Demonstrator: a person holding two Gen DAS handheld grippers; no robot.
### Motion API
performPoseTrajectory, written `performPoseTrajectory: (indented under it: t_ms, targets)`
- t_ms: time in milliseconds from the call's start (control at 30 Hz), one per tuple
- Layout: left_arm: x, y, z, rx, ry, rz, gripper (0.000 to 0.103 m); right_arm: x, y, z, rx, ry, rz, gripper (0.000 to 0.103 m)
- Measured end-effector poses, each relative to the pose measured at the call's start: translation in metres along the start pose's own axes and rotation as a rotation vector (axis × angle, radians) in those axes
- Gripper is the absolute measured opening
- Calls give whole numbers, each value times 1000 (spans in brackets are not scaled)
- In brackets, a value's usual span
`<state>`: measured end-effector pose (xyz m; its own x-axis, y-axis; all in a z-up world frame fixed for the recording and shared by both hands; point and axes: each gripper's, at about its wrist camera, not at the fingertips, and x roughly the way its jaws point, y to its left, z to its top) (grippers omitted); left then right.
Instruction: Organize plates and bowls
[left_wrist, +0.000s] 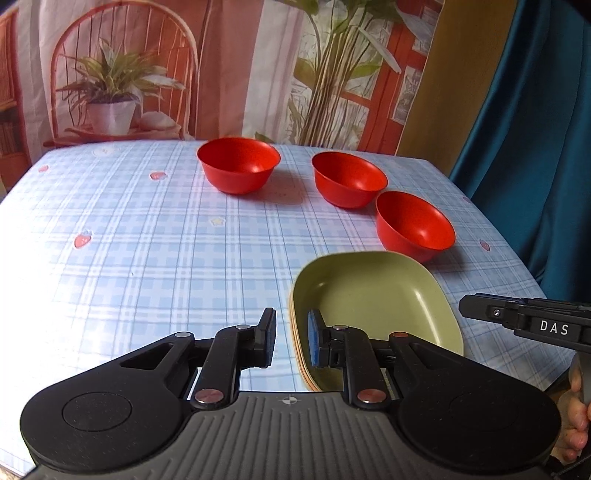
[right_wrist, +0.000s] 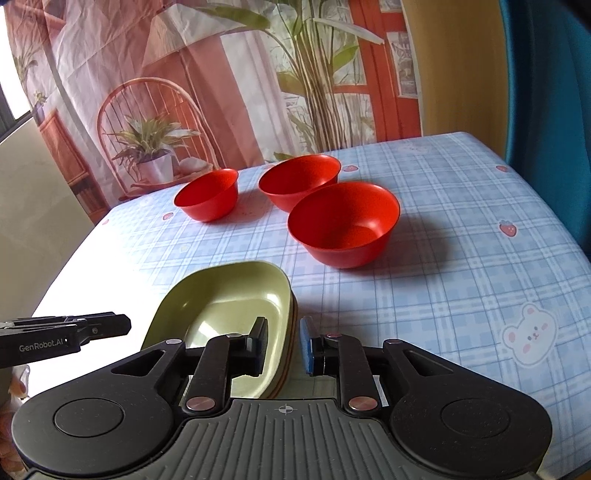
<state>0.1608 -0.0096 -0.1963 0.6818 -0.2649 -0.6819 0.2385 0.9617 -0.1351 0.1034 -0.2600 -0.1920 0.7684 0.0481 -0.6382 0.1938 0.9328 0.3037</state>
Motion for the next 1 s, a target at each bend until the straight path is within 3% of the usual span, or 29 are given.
performPoseTrajectory:
  t_ms: [200, 400, 567, 867, 1000]
  targets:
    - [-1, 1, 28, 31, -37, 15, 19, 2, -6, 25, -30, -45, -12, 19]
    - [5, 5, 79, 65, -101, 54, 19, 11, -5, 81, -102, -119, 4, 19]
    - [17, 20, 106, 42, -120, 91, 19, 25, 3, 126, -114, -156, 68, 19]
    - [56, 55, 144, 11, -144, 133, 19, 77, 40, 177, -172, -127, 90, 19]
    - [88, 73, 154, -22, -113, 135, 19, 115, 55, 194, -165, -119, 95, 19]
